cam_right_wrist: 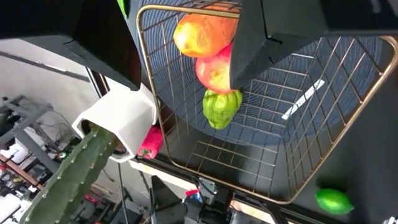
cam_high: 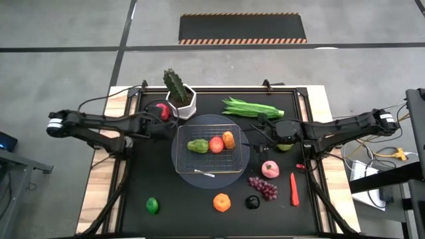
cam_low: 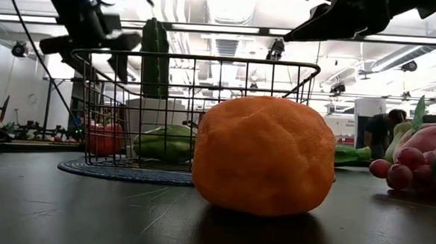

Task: Build produce basket
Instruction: Put the bell pepper into the wire basket

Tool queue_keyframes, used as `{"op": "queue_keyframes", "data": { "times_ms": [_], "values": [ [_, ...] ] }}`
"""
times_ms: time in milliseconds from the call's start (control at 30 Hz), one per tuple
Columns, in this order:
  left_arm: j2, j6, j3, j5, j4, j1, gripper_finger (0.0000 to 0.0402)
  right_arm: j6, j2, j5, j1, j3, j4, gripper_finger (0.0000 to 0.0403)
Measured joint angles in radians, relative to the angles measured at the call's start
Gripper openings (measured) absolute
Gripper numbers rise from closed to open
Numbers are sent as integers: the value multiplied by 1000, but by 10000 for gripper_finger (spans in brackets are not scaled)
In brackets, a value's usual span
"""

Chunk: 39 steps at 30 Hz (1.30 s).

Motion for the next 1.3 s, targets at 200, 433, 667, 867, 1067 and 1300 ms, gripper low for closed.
{"op": "queue_keyframes", "data": {
  "times_ms": [200, 433, 667, 867, 1067, 1300],
  "values": [
    [84, 35, 0, 84, -3, 58, 315, -4, 7, 0, 0, -1, 0, 228],
    [126, 76, 0, 80, -3, 99, 315, -18, 7, 0, -3, -3, -1, 228],
    [161, 49, 0, 59, 5, 132, 315, -18, 7, 0, -14, -5, -1, 228],
    [169, 124, 0, 131, -3, 241, 315, -13, 7, 0, -22, -6, 0, 228],
    [154, 222, 0, 105, 1, 316, 315, -9, 7, 0, -22, -8, -1, 228],
    [153, 361, -6, 107, 6, 330, 315, -7, 7, 0, -22, -8, -1, 228]
  ]
}}
